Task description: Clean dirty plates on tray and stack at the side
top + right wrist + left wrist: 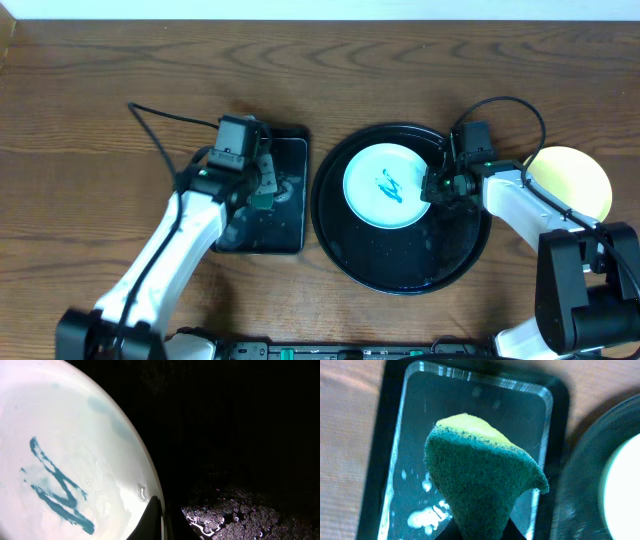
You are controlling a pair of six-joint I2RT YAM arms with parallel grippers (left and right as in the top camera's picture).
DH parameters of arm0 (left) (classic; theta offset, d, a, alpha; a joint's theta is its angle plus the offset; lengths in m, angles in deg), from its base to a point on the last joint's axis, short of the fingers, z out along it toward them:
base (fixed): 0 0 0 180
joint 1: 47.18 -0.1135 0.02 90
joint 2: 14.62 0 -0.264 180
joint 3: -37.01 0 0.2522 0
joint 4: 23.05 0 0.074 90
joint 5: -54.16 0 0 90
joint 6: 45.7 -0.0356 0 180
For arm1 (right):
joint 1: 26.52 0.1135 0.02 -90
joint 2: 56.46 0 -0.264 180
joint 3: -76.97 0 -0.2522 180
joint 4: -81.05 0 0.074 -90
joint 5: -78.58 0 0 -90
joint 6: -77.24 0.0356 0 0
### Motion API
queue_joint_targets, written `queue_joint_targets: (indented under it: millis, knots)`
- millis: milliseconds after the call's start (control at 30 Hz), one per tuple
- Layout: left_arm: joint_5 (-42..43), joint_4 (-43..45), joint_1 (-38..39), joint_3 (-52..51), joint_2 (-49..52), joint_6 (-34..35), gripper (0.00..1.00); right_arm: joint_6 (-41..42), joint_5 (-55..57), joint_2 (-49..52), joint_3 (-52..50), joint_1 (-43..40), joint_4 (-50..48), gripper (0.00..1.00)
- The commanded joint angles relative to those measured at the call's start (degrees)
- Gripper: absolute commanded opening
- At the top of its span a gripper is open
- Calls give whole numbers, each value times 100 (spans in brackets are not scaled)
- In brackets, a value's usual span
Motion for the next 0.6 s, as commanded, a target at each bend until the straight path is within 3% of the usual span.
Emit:
queue_joint_targets:
  millis: [0,567]
  knots:
    - [-15,-125,-15,79,391,-92,8,-9,140,114,-37,94,96,1]
    - [267,-177,208,197,396,232,7,-9,140,114,-37,94,96,1]
